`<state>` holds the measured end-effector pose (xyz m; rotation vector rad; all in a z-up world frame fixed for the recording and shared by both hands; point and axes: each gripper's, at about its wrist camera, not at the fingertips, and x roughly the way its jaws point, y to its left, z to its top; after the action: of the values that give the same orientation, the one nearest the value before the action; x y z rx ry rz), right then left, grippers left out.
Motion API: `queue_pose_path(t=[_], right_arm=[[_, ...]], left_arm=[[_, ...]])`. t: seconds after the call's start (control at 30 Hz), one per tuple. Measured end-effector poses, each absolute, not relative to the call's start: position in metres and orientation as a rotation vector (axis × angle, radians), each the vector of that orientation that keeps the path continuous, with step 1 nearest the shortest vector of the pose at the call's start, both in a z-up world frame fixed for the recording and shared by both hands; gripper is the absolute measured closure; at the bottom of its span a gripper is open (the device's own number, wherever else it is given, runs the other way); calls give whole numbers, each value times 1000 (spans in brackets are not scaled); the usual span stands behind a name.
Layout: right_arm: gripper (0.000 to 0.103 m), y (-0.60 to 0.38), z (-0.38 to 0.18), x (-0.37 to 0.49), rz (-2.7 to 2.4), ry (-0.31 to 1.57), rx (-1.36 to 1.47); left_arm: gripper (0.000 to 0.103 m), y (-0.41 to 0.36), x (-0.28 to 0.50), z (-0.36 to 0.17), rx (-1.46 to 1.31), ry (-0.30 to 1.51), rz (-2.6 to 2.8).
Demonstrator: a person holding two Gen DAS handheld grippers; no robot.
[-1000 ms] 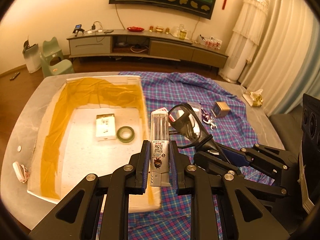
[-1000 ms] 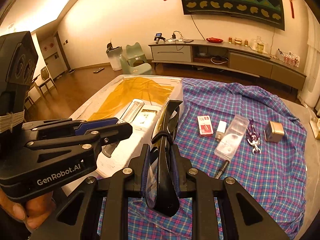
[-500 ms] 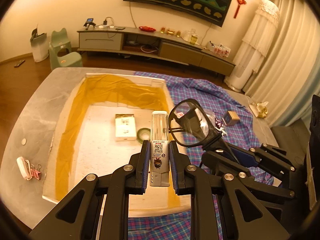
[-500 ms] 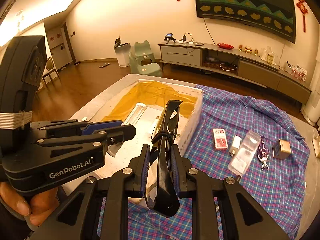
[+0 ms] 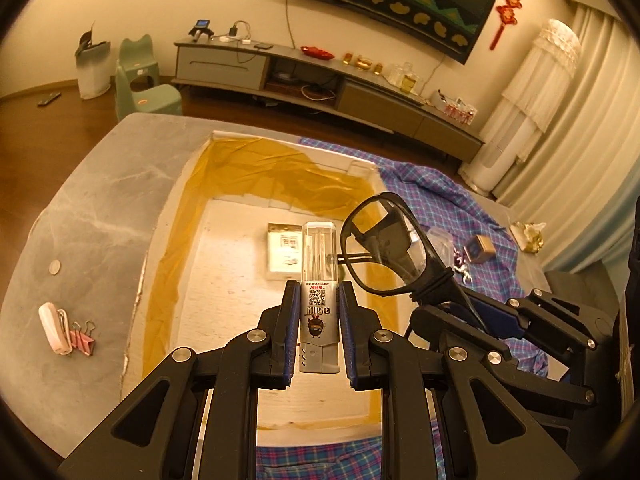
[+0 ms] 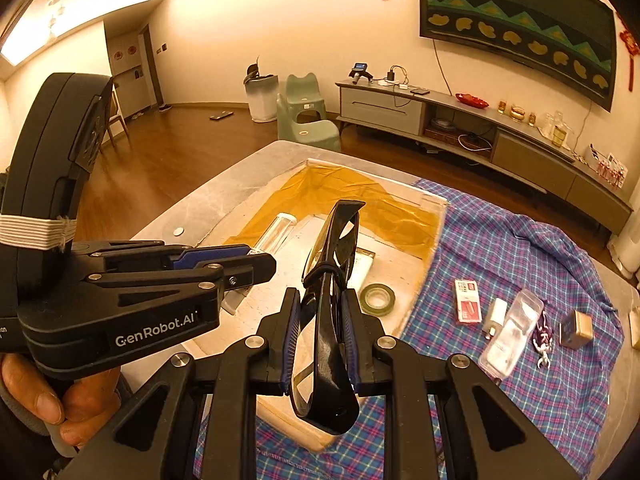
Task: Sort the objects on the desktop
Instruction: 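Carry the tube with the left tool while the right tool carries the glasses over the box, then open the left tool to drop the tube while the right tool drops the glasses into the box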
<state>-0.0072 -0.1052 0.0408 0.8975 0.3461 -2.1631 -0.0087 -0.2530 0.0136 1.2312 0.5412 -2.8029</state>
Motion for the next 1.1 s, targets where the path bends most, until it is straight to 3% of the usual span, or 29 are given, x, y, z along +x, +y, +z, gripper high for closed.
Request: queue_pose_path(t=[1.1], right_arm=[[81,-181,-18,-50,-1977,579,1119]], left_arm=[[83,-300,-33,-44,1353,496,-2669]])
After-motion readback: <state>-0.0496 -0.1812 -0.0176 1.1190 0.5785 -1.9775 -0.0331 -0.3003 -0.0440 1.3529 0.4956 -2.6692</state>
